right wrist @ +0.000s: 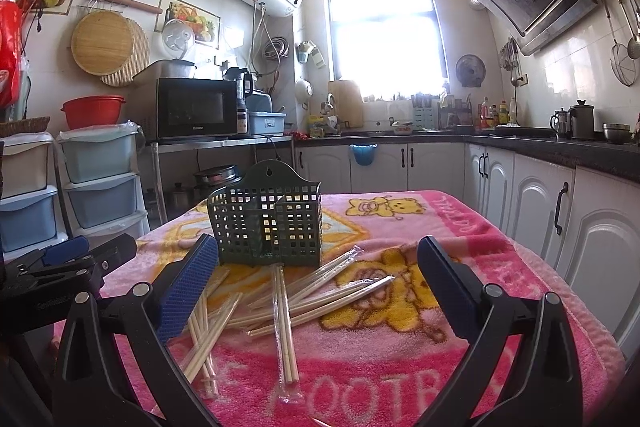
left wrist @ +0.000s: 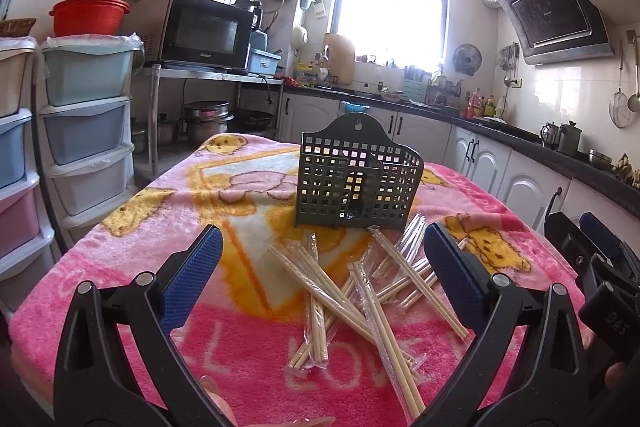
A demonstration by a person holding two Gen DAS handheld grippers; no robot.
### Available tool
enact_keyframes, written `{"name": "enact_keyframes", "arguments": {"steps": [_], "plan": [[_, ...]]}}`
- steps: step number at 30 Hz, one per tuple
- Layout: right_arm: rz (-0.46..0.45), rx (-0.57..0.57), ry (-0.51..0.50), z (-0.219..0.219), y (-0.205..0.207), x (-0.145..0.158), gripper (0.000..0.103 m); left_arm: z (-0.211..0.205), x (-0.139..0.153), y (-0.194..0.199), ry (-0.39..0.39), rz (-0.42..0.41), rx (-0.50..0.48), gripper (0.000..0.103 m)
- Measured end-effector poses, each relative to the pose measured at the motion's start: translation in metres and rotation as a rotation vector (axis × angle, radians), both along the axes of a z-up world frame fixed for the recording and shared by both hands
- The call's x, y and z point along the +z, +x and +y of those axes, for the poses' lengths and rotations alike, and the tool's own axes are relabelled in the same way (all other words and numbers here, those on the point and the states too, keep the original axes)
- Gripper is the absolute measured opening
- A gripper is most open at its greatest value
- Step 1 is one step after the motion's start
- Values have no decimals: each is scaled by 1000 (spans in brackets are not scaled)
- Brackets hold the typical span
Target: Organize utensils
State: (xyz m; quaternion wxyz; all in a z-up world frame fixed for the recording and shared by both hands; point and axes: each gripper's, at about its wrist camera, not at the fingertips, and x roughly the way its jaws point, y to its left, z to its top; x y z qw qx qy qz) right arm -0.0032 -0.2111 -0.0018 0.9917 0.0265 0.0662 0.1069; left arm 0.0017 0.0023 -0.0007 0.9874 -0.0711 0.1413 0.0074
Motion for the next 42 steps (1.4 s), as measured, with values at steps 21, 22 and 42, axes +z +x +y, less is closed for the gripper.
{"name": "enact_keyframes", "arguments": {"steps": [21,22,42], "plan": [[44,92,-44,13,12,-2,97,14,-5,6,-17,30,41,93],[46,103,-49,14,13,-1,97,17,-5,7,-18,35,46,93],[80,263,-114,49,53,21,97,65,9,46,-96,126,101,93]]}}
